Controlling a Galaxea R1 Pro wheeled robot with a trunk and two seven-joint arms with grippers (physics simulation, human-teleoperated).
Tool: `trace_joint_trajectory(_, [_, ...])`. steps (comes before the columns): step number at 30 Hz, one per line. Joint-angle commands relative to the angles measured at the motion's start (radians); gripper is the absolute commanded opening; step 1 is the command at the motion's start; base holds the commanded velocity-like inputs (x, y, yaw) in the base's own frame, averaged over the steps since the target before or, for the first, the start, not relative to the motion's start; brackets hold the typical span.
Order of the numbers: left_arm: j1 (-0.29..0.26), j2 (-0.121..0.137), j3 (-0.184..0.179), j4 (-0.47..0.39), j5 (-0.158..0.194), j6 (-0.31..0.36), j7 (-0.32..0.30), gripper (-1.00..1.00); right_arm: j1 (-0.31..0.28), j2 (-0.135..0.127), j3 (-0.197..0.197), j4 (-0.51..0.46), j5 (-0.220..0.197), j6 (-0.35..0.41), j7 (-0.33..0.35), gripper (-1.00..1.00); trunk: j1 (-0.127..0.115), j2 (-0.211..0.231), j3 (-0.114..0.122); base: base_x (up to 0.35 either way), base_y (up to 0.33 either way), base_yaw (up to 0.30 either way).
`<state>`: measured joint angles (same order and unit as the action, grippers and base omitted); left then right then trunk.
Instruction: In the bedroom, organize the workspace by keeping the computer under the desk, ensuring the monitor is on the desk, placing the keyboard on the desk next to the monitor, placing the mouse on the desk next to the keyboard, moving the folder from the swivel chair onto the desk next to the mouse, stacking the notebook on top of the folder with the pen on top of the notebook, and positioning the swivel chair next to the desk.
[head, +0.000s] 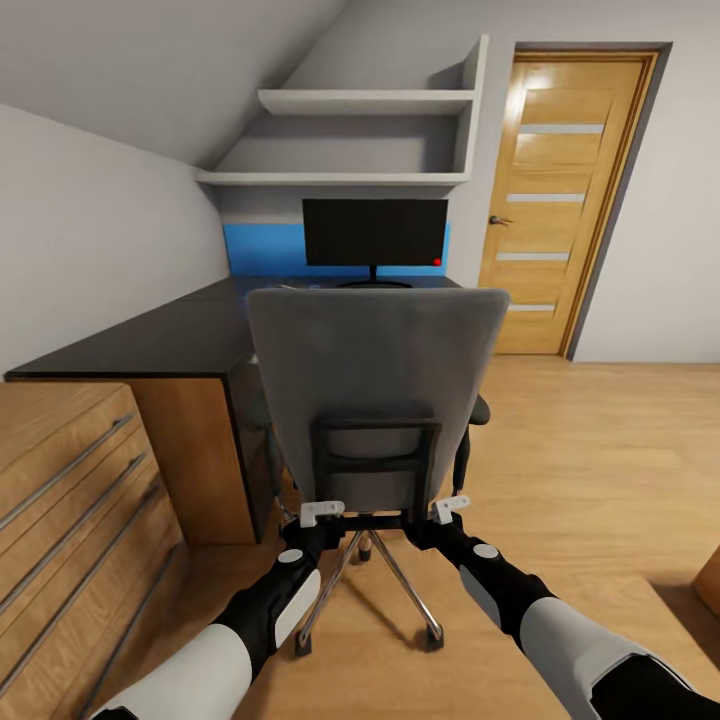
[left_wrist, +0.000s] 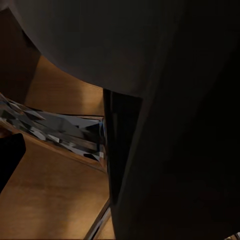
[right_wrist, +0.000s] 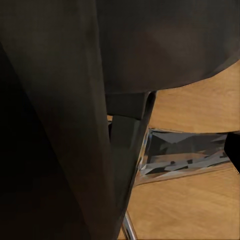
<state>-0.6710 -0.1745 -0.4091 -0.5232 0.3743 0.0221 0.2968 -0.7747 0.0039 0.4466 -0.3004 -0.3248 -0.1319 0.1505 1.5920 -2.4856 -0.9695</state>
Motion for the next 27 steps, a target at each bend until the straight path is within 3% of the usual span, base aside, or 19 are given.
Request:
trace_joint_trajectory(1, [-0.001, 0.000, -0.002, -0.001, 0.000, 0.002, 0.007, 1.00, -0.002, -0.001, 0.001, 0.001, -0.010, -0.005, 0.001, 1.00, 0.000, 0.000, -0.001, 0.326, 0.000, 0.000])
trace_joint_trajectory(27, [-0.001, 0.000, -0.002, -0.001, 0.001, 0.001, 0.006, 1.00, -0.002, -0.001, 0.003, 0.001, -0.010, -0.005, 0.003, 1.00, 0.000, 0.000, -0.001, 0.326, 0.000, 0.000])
